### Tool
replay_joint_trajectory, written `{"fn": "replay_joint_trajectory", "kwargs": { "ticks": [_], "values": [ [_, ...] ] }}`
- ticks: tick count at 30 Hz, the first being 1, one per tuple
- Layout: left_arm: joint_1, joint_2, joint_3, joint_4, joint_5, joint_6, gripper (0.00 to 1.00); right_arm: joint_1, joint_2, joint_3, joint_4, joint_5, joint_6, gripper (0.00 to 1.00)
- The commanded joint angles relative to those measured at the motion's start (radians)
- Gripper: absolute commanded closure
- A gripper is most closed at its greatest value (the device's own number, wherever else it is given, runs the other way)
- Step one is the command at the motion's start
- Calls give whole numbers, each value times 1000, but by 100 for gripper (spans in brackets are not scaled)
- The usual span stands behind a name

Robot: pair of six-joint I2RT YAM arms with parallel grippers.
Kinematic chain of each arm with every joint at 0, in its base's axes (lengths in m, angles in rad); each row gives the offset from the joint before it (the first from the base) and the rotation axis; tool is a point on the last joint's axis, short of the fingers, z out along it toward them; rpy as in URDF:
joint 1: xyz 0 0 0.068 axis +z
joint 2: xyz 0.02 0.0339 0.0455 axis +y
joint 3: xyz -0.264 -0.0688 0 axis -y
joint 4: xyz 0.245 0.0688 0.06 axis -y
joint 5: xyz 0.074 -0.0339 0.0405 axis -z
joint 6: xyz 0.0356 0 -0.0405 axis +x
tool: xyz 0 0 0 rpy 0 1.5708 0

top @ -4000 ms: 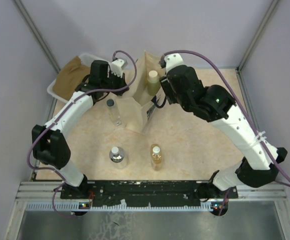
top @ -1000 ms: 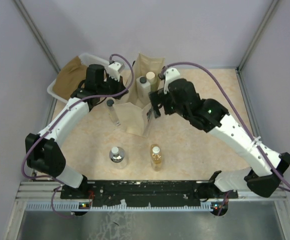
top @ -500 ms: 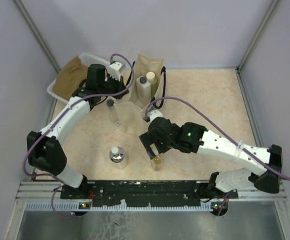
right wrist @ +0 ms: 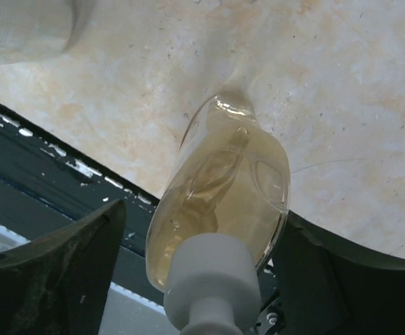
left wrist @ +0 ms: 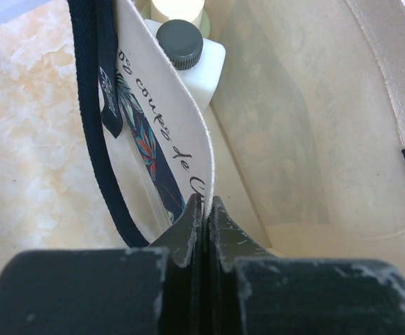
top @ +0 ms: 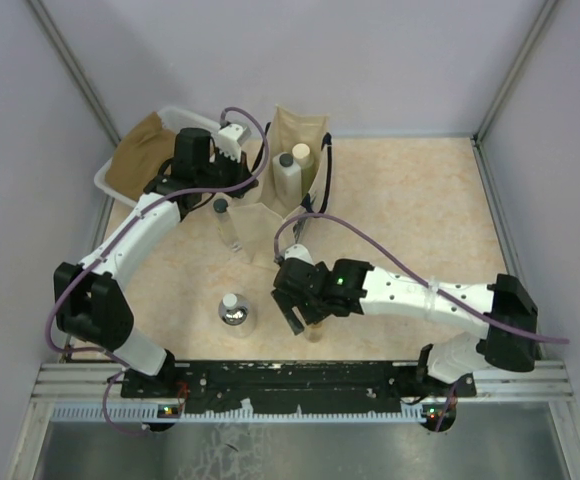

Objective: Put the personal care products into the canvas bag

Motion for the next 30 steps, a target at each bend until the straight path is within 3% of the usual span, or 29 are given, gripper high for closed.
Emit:
{"fn": "replay_joint_trajectory", "kwargs": {
  "ticks": [1,5,10,14,19,25,30],
  "values": [
    [7,2,0,9,12,0,100,11,0,7,28,65,18,25],
    [7,3,-2,12,13,0,100,12,-9,-2,20,107,23,37],
    [7,3,-7,13,13,0,100,12,-30,-11,9,154,37,67],
    [7,1,-12,16,16,-3,100,12,-57,-12,2,192,45,77],
    [7,-4,-18,16,15,-1,100,12,-137,47,-66,280,57,98],
    [7,-7,-26,17,13,0,100,12,-239,257,-172,452,-7,100],
    [7,-12,-36,25,18,-9,100,-2,-272,420,-88,595,-180,100]
  ]
}}
